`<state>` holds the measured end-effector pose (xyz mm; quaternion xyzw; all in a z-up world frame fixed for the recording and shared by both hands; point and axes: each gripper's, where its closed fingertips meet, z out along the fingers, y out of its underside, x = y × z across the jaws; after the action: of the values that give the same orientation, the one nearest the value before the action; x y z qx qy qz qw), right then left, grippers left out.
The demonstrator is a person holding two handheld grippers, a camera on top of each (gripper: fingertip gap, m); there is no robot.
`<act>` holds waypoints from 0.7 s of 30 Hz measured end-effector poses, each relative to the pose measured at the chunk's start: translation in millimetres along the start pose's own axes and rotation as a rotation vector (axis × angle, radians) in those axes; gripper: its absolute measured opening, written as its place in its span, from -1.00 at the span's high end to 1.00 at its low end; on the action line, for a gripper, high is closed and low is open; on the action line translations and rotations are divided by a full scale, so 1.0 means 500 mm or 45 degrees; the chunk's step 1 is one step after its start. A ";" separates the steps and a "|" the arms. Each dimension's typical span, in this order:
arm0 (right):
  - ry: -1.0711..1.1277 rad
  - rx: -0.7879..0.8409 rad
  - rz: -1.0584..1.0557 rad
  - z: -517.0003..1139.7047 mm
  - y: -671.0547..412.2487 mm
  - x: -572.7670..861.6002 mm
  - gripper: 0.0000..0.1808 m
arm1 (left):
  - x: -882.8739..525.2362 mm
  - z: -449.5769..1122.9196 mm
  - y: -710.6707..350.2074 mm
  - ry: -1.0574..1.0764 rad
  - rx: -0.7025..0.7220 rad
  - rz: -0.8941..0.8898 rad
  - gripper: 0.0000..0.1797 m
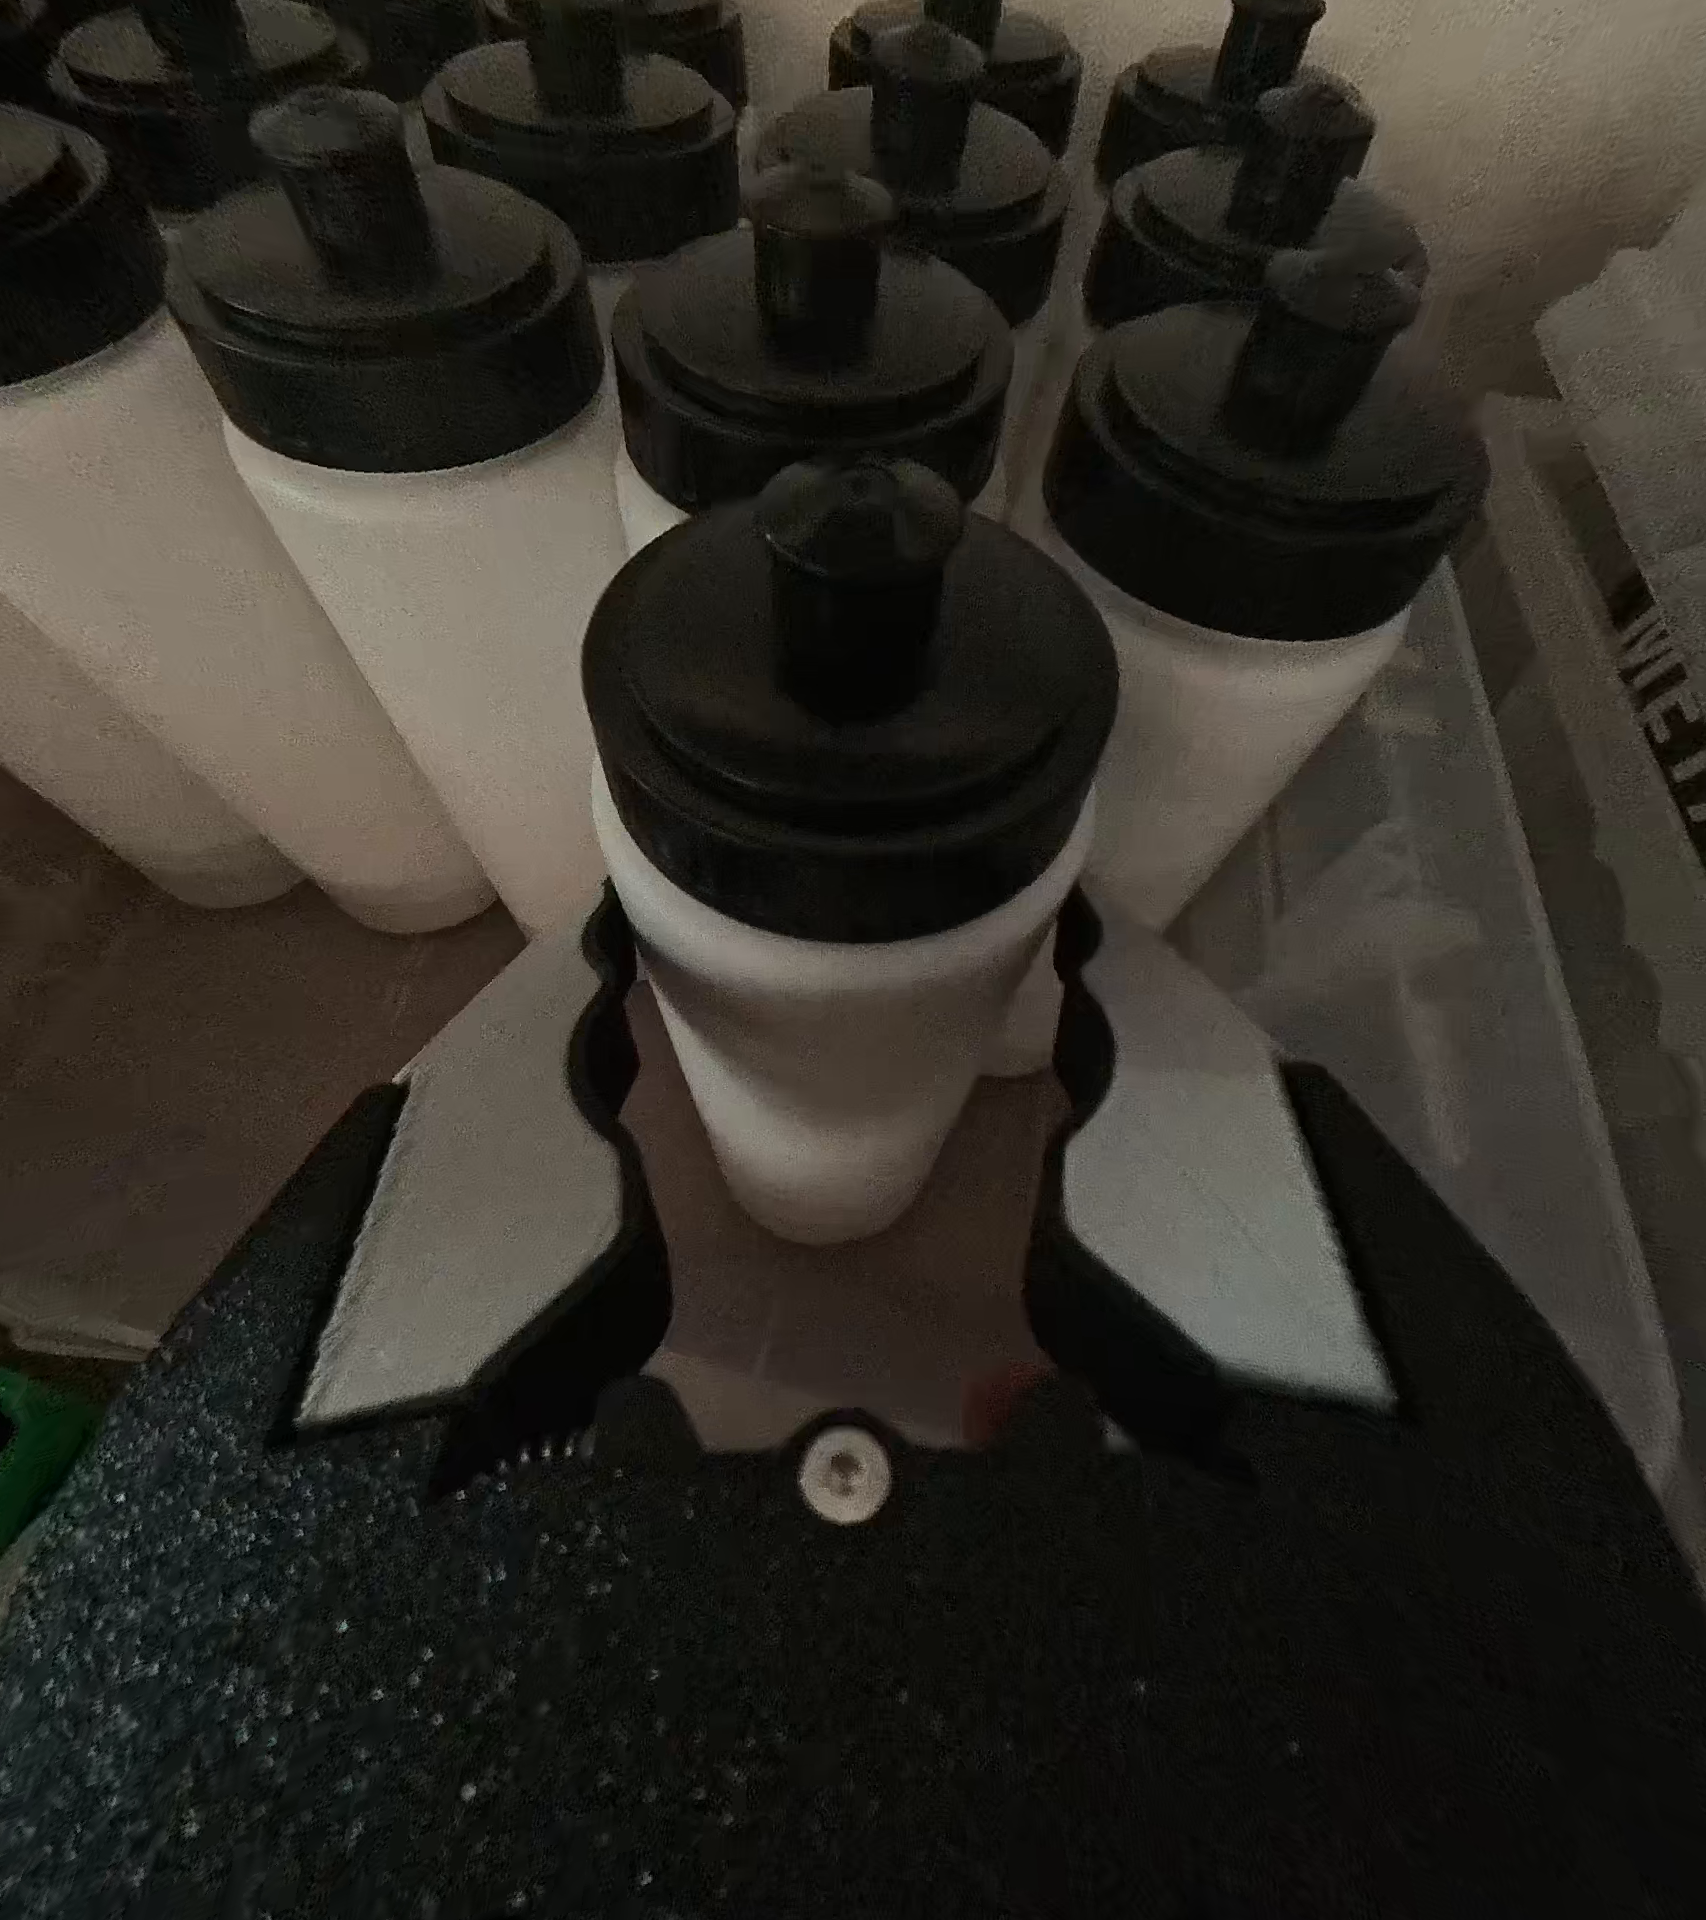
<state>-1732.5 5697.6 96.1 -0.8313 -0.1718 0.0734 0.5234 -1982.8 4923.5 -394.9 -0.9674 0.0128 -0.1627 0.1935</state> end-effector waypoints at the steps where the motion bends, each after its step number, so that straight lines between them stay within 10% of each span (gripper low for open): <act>1: -0.010 0.006 -0.025 -0.001 -0.002 -0.001 0.12 | 0.003 0.001 -0.008 0.001 -0.004 0.019 0.56; 12: -0.171 0.480 -0.225 -0.332 -0.192 -0.131 0.13 | 0.077 -0.043 -0.248 0.078 0.161 0.667 0.42; 21: -0.460 0.647 -0.412 -0.882 0.000 -0.392 0.12 | 0.283 -0.241 -0.405 0.751 0.548 1.085 0.23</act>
<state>-1781.5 5254.2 279.5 -0.6101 -0.3674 0.1758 0.6796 -1895.2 5053.8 -169.2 -0.7291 0.4227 -0.3327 0.4233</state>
